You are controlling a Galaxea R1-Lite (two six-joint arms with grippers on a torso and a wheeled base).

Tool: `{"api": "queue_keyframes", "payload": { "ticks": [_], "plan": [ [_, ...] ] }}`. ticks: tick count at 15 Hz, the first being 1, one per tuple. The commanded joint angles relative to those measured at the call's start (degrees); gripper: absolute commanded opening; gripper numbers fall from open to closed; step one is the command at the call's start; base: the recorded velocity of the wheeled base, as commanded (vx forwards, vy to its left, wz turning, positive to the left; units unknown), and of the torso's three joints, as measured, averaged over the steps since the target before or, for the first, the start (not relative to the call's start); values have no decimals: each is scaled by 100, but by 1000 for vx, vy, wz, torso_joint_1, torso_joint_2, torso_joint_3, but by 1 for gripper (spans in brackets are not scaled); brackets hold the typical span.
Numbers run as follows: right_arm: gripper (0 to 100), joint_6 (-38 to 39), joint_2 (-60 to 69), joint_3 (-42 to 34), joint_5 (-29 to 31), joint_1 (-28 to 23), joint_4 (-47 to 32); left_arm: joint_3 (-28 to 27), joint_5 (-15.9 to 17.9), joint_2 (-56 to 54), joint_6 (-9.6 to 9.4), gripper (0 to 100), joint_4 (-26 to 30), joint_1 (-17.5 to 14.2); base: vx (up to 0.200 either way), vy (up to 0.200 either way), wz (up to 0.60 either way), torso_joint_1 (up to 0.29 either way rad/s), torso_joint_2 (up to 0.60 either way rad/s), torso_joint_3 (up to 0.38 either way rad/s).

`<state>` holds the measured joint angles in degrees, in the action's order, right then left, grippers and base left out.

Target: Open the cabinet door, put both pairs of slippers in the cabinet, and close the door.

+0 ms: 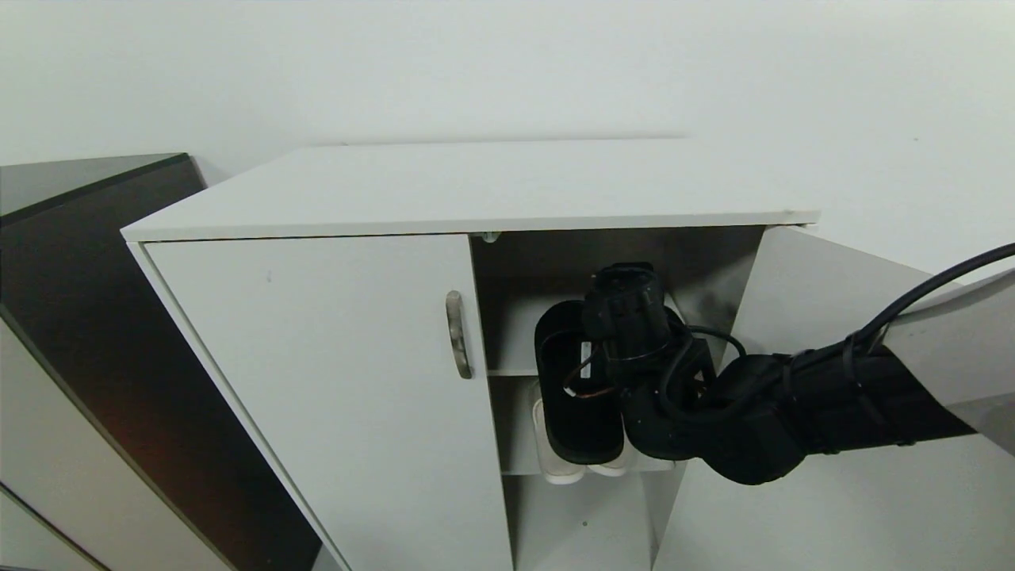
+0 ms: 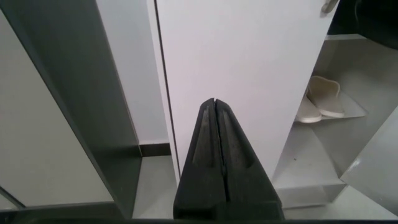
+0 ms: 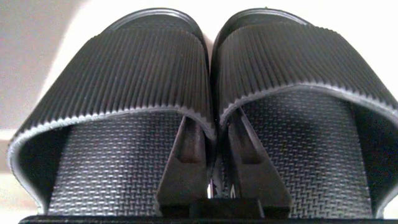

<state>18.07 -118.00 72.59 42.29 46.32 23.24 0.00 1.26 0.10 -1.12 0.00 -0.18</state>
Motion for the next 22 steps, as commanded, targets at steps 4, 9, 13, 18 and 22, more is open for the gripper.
{"api": "queue_keyframes", "payload": {
  "ticks": [4,9,13,18,22],
  "plan": [
    [0,-225,-390,739,-54,-264,-12,0,-11,-1,24,0,0,1,0,0,0,0,0,0],
    [0,-523,-988,1635,-283,-502,-21,0,-11,-1,51,0,0,1,0,0,0,0,0,0],
    [0,-532,-1102,1855,-581,-589,-38,0,-11,-1,51,0,0,1,0,0,0,0,0,0],
    [0,-576,-1128,1916,-643,-581,-56,0,-11,-1,51,0,0,1,0,0,0,0,0,0],
    [100,-576,-1075,1864,-634,-563,-109,0,-11,-1,51,0,0,1,0,0,0,0,0,0]
  ]
}}
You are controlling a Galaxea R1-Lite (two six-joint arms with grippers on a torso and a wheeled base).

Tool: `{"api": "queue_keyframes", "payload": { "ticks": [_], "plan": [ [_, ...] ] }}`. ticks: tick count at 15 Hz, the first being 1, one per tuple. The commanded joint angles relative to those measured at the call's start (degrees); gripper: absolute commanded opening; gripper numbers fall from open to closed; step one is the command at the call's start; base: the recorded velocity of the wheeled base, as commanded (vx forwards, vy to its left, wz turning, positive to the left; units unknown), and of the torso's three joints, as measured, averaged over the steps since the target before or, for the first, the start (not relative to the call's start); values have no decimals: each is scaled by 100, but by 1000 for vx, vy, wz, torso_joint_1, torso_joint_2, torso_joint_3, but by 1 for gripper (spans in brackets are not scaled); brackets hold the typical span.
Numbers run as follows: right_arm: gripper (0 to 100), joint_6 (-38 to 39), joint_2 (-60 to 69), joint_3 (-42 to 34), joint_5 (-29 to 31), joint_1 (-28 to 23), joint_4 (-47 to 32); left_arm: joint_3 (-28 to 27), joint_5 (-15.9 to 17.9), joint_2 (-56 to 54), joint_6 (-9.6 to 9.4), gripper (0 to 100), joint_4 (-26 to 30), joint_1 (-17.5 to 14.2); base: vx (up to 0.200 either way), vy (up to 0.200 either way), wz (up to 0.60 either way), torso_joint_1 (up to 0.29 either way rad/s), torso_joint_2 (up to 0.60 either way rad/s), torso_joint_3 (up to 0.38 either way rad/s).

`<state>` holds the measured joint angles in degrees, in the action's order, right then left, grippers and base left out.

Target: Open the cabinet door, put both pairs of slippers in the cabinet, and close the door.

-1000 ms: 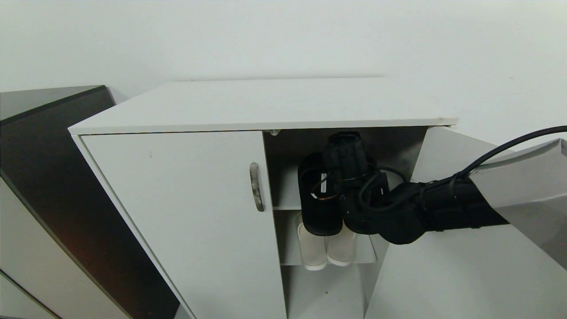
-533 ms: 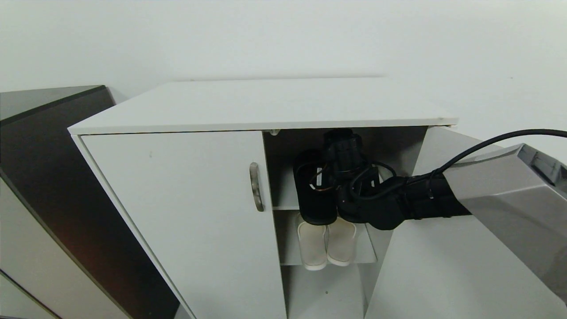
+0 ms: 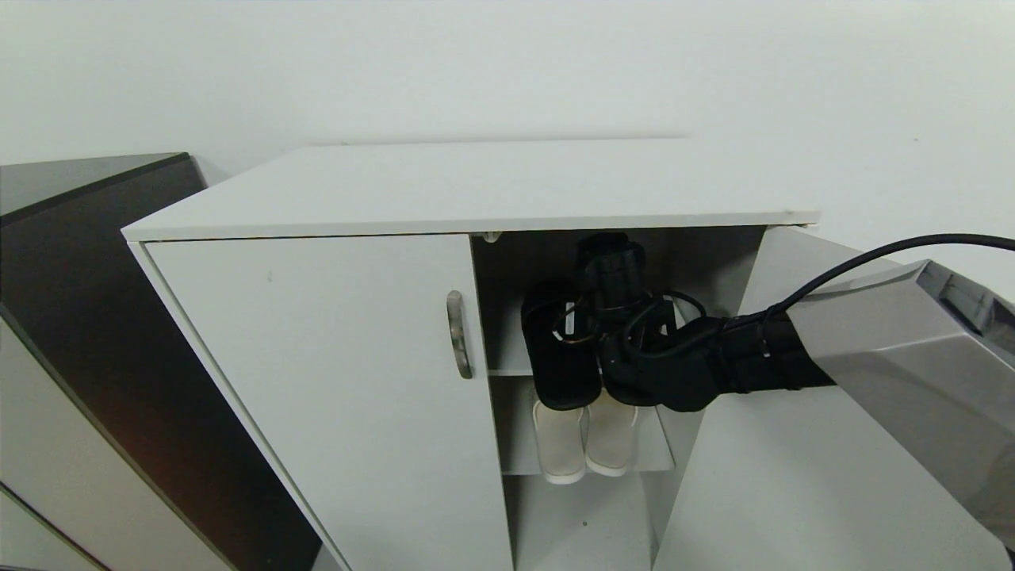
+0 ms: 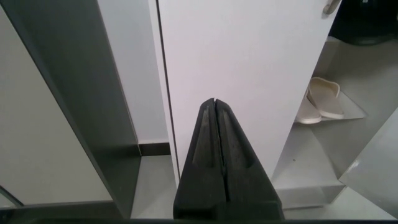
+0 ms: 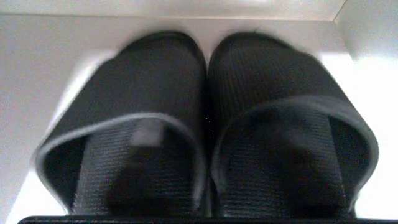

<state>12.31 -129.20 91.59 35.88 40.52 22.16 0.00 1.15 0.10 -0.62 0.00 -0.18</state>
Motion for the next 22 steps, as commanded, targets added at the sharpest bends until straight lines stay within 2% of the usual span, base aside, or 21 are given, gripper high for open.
{"api": "queue_keyframes", "payload": {
  "ticks": [1,7,11,12,14,15,16,22],
  "plan": [
    [100,-1,158,-168,16,44,-1,0,0,-1,1,0,0,1,0,0,0,0,0,0],
    [100,52,1423,-1802,69,509,192,0,8,-1,-8,0,0,1,0,0,0,0,0,0],
    [100,70,2267,-3121,-63,931,675,0,8,-1,1,0,0,1,0,0,0,0,0,0],
    [0,26,2575,-3657,-380,1089,930,0,8,-1,1,0,0,1,0,0,0,0,0,0],
    [0,26,3067,-4184,-933,1195,1053,0,8,-1,1,0,0,1,0,0,0,0,0,0],
    [0,26,3111,-4211,-969,1195,1053,0,8,-1,1,0,0,1,0,0,0,0,0,0],
    [0,26,3340,-4334,-1303,1160,1018,0,8,-1,1,0,0,1,0,0,0,0,0,0],
    [0,26,3322,-4448,-1338,1151,1044,0,8,-1,-8,0,0,1,0,0,0,0,0,0]
  ]
}}
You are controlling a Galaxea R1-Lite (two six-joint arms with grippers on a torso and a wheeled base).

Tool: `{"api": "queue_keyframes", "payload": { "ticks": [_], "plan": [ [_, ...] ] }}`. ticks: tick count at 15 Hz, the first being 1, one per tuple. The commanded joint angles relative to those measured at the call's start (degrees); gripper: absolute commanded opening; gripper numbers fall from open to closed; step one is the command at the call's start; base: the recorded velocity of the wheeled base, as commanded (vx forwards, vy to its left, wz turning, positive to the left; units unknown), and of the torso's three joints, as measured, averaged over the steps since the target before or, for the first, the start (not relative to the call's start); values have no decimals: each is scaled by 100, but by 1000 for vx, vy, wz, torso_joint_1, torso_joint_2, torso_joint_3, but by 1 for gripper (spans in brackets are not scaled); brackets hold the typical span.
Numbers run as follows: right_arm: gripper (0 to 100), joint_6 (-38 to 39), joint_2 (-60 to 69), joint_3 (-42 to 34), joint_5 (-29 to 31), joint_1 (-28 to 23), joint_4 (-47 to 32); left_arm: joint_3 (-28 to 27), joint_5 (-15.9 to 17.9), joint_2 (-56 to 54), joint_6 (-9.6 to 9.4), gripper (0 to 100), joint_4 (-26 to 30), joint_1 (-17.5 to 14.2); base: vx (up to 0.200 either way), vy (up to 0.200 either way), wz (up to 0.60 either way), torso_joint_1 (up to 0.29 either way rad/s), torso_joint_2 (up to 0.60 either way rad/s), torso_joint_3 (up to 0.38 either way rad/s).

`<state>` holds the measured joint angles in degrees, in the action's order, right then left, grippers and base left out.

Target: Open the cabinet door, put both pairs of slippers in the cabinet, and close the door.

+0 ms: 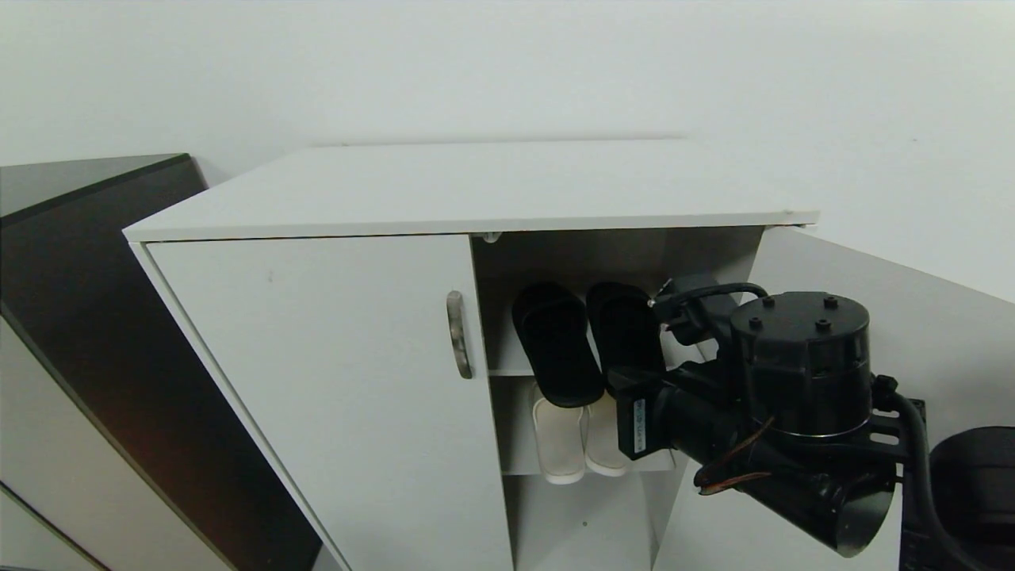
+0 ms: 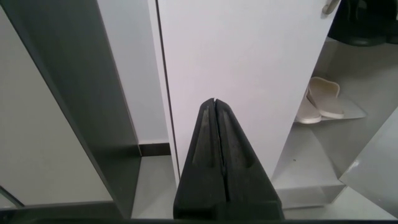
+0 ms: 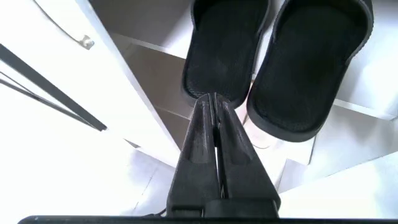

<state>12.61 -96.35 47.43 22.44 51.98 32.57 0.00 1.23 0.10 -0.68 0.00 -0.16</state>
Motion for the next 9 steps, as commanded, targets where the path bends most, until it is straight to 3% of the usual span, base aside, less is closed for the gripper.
{"api": "queue_keyframes", "payload": {
  "ticks": [1,9],
  "plan": [
    [0,-4,20,-32,-29,5,3,0,0,-1,7,0,0,-2,0,0,0,0,0,0],
    [0,-30,11,-76,-302,49,3,0,9,-1,7,0,0,-2,-200,0,0,2,4,2]
  ]
}}
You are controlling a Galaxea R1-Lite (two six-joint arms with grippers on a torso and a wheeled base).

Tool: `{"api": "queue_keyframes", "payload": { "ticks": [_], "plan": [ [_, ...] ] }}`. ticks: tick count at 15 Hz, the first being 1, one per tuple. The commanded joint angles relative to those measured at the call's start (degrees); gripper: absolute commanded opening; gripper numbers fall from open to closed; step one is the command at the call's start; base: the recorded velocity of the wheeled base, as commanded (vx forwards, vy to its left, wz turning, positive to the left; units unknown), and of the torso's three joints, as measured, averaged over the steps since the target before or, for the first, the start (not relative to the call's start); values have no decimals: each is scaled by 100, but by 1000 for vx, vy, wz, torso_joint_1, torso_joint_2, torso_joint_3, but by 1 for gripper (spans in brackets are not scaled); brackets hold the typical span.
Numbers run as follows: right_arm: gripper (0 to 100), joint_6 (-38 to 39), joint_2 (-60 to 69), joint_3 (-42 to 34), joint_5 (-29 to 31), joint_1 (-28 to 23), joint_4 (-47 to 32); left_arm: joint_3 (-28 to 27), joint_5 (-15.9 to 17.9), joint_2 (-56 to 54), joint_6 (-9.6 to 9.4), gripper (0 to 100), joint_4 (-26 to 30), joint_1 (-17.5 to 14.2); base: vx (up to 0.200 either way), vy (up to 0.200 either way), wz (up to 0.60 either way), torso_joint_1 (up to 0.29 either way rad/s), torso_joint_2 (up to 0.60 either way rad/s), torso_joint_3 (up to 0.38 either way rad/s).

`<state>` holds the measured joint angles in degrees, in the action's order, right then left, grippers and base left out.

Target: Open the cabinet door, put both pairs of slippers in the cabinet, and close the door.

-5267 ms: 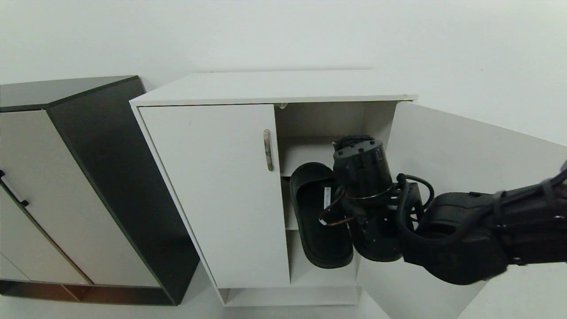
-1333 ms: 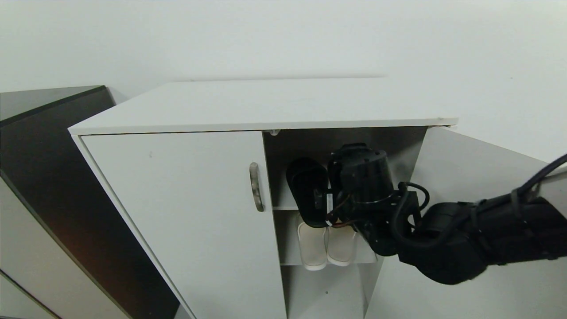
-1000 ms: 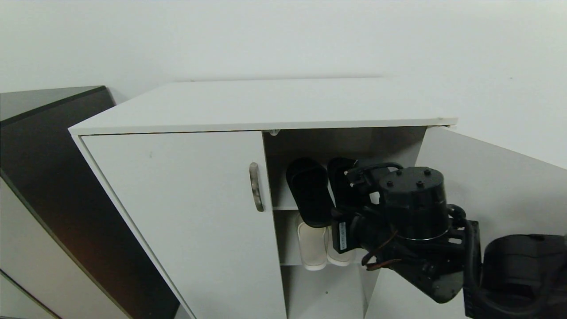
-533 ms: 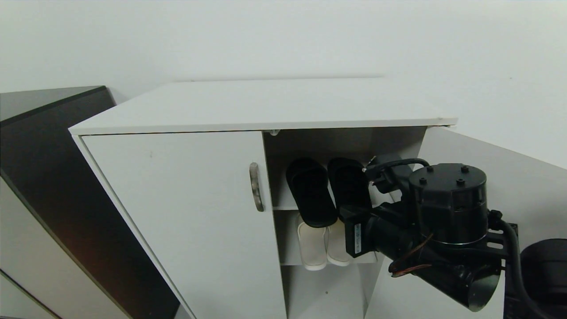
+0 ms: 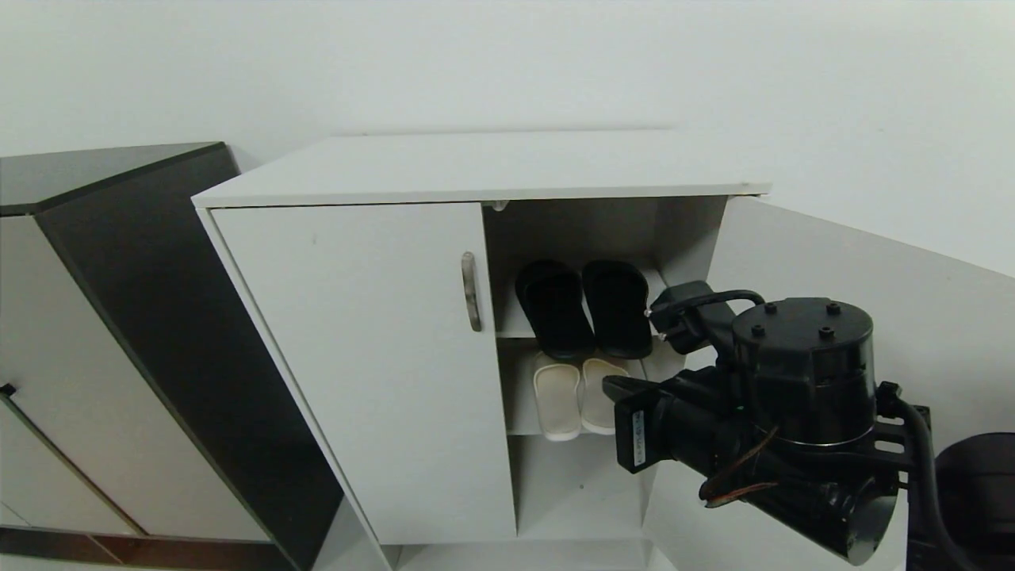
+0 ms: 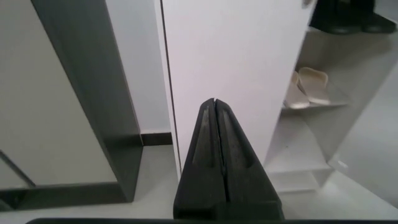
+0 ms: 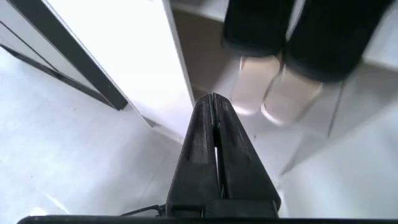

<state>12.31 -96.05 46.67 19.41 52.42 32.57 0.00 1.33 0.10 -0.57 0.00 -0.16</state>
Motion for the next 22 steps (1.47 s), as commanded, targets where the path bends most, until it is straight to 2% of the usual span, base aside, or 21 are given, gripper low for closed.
{"api": "queue_keyframes", "payload": {
  "ticks": [1,8,22],
  "plan": [
    [0,-10,16,9,2,5,3,0,-1,-1,5,0,0,-2,-200,0,0,2,2,2],
    [0,-36,148,-61,2,-48,12,0,-1,-1,57,0,0,-2,-200,0,0,0,2,4],
    [0,-115,16,-79,-16,-127,12,0,-19,-1,49,0,0,-2,0,0,0,0,0,0]
  ]
}}
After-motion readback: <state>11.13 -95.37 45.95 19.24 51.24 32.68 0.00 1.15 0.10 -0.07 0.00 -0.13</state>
